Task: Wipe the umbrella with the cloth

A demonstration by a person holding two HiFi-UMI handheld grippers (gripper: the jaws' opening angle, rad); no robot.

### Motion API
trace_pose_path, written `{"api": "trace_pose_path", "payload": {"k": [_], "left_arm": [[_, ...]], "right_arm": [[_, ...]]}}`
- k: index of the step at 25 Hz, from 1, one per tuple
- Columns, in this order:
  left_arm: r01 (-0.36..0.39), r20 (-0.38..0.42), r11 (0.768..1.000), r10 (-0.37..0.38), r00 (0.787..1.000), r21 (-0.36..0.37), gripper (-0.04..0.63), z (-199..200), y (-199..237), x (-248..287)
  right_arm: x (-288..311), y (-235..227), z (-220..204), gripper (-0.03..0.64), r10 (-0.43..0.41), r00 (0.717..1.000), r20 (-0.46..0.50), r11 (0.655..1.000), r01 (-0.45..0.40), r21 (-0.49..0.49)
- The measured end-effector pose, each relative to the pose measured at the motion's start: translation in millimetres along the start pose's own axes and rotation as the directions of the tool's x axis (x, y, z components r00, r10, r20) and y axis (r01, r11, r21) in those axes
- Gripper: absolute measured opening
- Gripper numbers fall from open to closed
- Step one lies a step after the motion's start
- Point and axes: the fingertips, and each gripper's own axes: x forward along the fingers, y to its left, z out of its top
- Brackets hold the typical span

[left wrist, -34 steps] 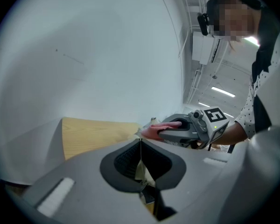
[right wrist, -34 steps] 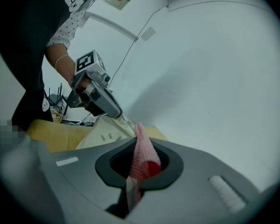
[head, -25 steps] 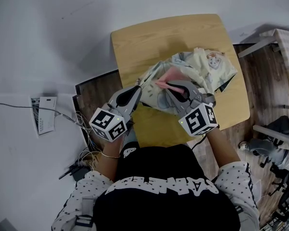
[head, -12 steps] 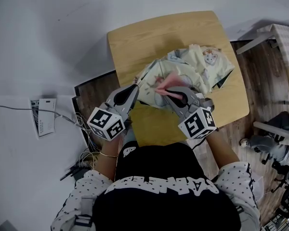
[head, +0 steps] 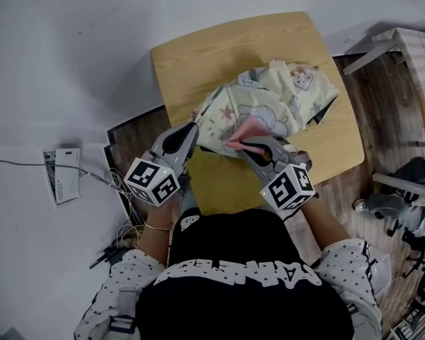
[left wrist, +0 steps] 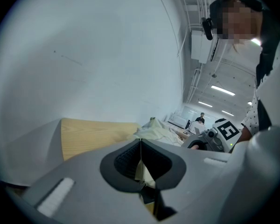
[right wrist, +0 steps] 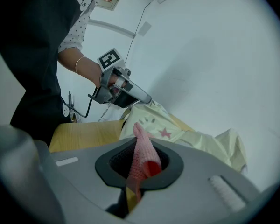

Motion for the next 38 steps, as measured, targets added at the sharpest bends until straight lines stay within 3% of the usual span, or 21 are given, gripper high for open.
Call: {"api": "trace_pose_path", "payload": {"k": [17,24,28,33,38], "left_arm": [[-0.029,0.001,1.0,0.029,1.0,0.007,0.005,-3,-6,4],[-0.052,0.009,0.999,0.052,0.999,0.005,0.005,-5,-7,4],[-0.069,0.014,0.998,0.069,0.998,-0.001,0.005,-6,-8,4],[-0.091,0.017,0.996,0.092,0.996,-0.012,0.005,-7,-8,4],[-0.118,0.023,0.993,0.118,0.993,-0.026,0.005,-9,-10,3]], "right_arm": [[-20,38,-19,0.034,0.078,0.997,-0.014,0.996,-0.077,0.039],[-36,39,-1,0.034,0.11,0.993,0.033,0.994,-0.109,-0.014],[-47,21,23,0.034,0.078,0.993,0.093,0.996,-0.074,-0.054],[-59,-22,53,0.034,-0.007,0.985,0.174,0.993,0.028,-0.117],[-53,-57,66,0.034,-0.054,0.982,0.179,0.961,0.099,-0.257]]}}
